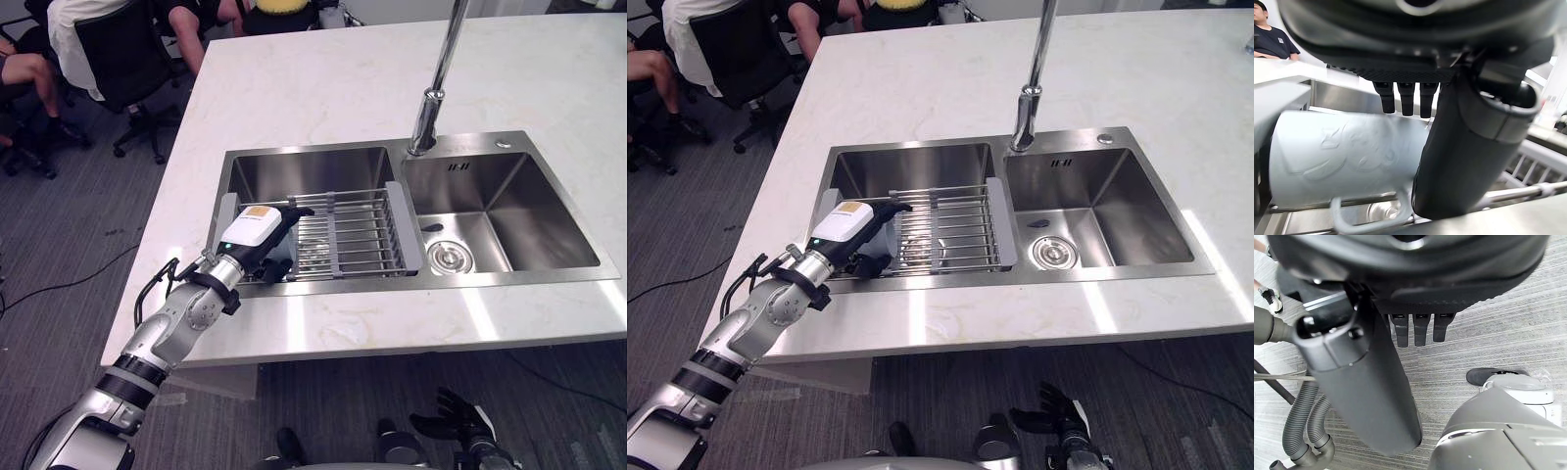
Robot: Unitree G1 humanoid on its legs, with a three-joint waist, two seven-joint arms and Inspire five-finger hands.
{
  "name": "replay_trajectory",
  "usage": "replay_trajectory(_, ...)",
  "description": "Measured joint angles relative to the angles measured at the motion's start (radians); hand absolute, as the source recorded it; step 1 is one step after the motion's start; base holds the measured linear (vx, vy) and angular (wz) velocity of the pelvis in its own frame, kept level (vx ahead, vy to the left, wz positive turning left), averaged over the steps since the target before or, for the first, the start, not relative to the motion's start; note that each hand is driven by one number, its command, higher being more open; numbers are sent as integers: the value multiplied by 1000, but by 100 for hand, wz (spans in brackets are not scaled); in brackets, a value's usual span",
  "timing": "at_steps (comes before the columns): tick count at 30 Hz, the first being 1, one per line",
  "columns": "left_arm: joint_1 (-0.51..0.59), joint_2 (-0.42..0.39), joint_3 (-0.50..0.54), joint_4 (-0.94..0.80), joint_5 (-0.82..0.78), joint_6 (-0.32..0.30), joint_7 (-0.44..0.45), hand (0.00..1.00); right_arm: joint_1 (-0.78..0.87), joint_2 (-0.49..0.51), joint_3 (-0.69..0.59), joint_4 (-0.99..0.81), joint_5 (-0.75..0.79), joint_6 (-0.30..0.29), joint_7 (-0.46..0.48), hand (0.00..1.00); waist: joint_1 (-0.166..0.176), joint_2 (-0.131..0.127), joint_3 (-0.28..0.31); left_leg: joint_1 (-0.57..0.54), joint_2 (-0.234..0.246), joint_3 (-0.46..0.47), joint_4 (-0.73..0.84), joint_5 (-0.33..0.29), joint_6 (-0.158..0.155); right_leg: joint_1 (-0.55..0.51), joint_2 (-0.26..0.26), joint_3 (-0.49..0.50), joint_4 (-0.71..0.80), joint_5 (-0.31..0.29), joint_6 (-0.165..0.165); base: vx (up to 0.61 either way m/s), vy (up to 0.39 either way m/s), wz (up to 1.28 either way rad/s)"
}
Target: Walk over to the sink, pick up the cup, carry it to the dishwasher, place the cup inside the dishwasher, then close the dishwasher door
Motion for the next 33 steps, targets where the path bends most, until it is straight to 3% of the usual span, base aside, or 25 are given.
replay_trajectory(9,-123,0,-11,114,-13,40,-75,30,-26,1,-1,0,0,15,2,90,-13,6,15,-1,2,-1,0,-4,-4,-2,4,13,-15,14,9,26,9,-5)
replay_trajectory(18,-126,-9,6,107,-128,68,-74,30,-28,16,21,0,1,18,7,90,-20,3,31,3,2,-10,0,-4,-5,24,6,4,-48,35,10,1,4,1)
replay_trajectory(27,1,-174,34,-175,-342,68,-34,30,-26,19,22,-12,7,19,4,90,-4,-2,34,4,2,-16,0,-5,-4,33,6,-1,-45,35,11,0,3,2)
replay_trajectory(33,164,-334,120,-372,-532,21,42,30,-23,19,20,-15,7,19,-2,90,2,-4,32,20,5,-15,-1,-5,-3,44,7,6,-39,32,8,0,0,0)
